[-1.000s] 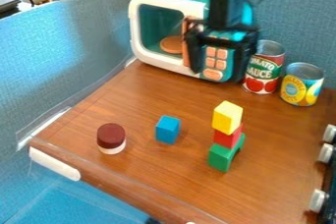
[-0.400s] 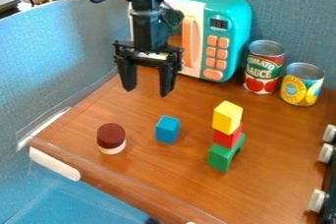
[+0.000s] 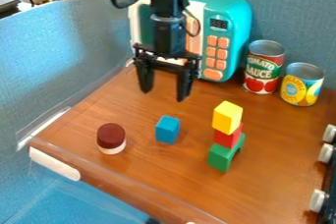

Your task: Put the yellow block on top of the red block

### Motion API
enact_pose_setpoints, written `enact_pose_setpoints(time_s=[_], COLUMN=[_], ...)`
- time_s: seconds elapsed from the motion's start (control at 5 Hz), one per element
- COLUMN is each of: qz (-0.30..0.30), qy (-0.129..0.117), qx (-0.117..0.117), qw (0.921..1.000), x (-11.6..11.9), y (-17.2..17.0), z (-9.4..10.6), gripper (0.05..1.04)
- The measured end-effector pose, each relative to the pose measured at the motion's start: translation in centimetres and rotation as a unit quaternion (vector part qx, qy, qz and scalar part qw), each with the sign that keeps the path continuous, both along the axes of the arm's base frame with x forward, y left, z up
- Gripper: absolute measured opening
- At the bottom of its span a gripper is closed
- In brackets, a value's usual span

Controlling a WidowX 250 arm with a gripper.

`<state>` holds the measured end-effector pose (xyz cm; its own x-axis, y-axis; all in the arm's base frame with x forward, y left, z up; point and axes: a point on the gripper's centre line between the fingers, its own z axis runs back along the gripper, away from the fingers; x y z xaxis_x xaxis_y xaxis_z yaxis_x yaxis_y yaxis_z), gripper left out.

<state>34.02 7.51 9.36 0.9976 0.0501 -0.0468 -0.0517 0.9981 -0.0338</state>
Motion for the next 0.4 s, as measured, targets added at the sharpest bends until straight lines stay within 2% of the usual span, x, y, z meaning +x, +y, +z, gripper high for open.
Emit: enact_pose_setpoints(time_s=[0.2, 0.4], qz=[-0.011, -0.010], qy=[-0.004, -0.002], qx=[-0.003, -0.005], qw=[0.9999, 0.9999], x=[0.94, 0.86], y=[-0.35, -0.42], z=[-0.42, -0.36], gripper=[1.000, 1.000])
